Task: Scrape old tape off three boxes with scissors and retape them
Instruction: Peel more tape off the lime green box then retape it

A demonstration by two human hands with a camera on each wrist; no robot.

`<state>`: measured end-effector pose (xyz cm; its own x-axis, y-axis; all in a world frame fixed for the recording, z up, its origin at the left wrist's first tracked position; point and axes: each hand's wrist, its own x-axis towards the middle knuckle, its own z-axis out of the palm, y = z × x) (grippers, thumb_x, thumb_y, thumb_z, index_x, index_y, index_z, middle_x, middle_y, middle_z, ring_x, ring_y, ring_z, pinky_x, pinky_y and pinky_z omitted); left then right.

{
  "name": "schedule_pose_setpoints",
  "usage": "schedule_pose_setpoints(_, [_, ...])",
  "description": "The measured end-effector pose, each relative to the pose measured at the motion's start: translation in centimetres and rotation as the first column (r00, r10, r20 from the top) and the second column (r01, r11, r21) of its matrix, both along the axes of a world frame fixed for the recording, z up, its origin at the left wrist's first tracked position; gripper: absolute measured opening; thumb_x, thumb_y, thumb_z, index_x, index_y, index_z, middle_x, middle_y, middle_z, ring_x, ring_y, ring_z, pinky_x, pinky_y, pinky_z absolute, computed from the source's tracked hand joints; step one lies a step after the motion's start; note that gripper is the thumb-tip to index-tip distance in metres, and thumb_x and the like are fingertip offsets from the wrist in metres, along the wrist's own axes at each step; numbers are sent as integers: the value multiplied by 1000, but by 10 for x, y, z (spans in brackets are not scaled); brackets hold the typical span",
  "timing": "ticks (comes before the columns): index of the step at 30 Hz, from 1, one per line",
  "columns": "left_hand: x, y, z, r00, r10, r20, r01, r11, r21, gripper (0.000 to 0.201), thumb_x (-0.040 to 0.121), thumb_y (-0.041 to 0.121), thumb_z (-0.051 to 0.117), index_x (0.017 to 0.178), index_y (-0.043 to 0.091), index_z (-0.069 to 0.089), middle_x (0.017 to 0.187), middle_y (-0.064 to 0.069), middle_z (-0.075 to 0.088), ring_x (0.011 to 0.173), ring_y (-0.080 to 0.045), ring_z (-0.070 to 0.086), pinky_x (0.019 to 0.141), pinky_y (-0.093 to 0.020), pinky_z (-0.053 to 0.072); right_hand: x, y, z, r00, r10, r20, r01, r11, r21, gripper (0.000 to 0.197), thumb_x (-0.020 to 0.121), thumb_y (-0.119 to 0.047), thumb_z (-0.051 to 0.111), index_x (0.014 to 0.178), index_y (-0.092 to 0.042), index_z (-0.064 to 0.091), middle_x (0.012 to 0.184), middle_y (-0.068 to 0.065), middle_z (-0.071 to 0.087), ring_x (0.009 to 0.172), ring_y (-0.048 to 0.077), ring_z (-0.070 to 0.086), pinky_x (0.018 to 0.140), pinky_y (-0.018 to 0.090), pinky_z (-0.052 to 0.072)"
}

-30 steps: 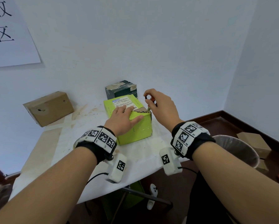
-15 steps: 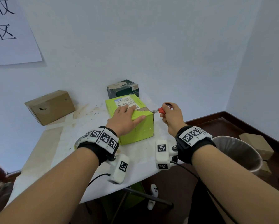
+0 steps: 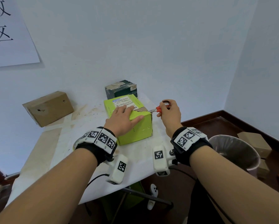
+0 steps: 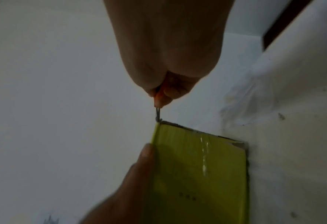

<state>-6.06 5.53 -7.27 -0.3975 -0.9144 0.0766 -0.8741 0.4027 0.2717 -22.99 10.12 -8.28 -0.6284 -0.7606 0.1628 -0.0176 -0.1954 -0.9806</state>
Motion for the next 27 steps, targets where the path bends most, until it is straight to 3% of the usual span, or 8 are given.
schedule_pose_setpoints(3, [0, 0, 0, 1000, 4, 1, -4, 1000, 5, 75, 87, 73, 29, 150, 33, 20, 160, 2, 12, 148, -19, 4, 115, -55, 20, 2, 5, 5, 959, -30, -281, 9, 997, -76, 11, 91, -16, 55, 102, -15, 52, 81, 2, 67, 56, 12, 60, 56, 15, 48])
schedule_pose_setpoints(6, [1, -1, 0, 1000, -4, 0, 4, 1000, -2, 75, 87, 72, 29, 150, 32, 21, 160, 2, 12, 147, -19, 4, 115, -55, 20, 3, 4, 8, 866, -24, -499, -4, 998, -56, 17, 88, -18, 58, 102, -15, 49, 80, -4, 59, 73, 25, 61, 67, 42, 55])
schedule_pose_setpoints(8, [1, -2, -2, 1000, -10, -8, 10, 1000, -12, 75, 87, 72, 30, 150, 32, 22, 159, 1, 14, 147, -19, 5, 116, -54, 20, 4, 4, 10, 834, -10, -552, -8, 1000, -30, 16, 89, -18, 56, 102, -13, 46, 77, -5, 52, 76, 28, 60, 69, 51, 52])
schedule_pose_setpoints(12, [2, -4, -3, 1000, -12, -10, 12, 1000, -12, 76, 87, 72, 30, 150, 31, 22, 159, -1, 15, 147, -20, 6, 116, -53, 19, 6, 5, 13, 819, 15, -573, -14, 1000, 6, 16, 91, -19, 52, 103, -13, 42, 86, 4, 64, 83, 29, 63, 76, 48, 50])
schedule_pose_setpoints(15, [2, -5, -3, 1000, -19, 4, 19, 1000, -19, 77, 87, 73, 29, 150, 30, 22, 159, -2, 16, 147, -20, 7, 116, -52, 19, 5, 7, 11, 851, 37, -525, -29, 999, 22, 14, 91, -17, 50, 100, -16, 40, 86, 1, 70, 80, 23, 64, 71, 39, 53])
schedule_pose_setpoints(19, [1, -5, -3, 1000, -15, 4, 15, 1000, -24, 76, 87, 73, 29, 150, 30, 22, 159, -2, 16, 147, -20, 7, 116, -53, 20, 4, 13, 3, 971, 38, -234, -37, 999, 7, 9, 96, -15, 50, 102, -11, 45, 90, 6, 70, 59, 6, 60, 49, 12, 45])
schedule_pose_setpoints(24, [0, -4, -3, 1000, -26, 5, 26, 999, -32, 76, 87, 72, 29, 150, 30, 22, 159, -3, 16, 147, -22, 8, 115, -54, 21, 1, 12, -2, 998, 53, -25, -53, 999, -12, 1, 96, -16, 52, 97, -15, 51, 83, 5, 69, 42, 0, 55, 46, 11, 41])
schedule_pose_setpoints(27, [4, -4, -2, 999, -32, -17, 32, 999, -23, 74, 88, 71, 31, 150, 30, 23, 159, -3, 16, 147, -21, 8, 117, -52, 19, -9, 11, 9, 991, -128, 49, 134, 978, -162, 5, 95, -12, 50, 92, -16, 51, 77, 3, 70, 45, 4, 54, 49, 13, 43])
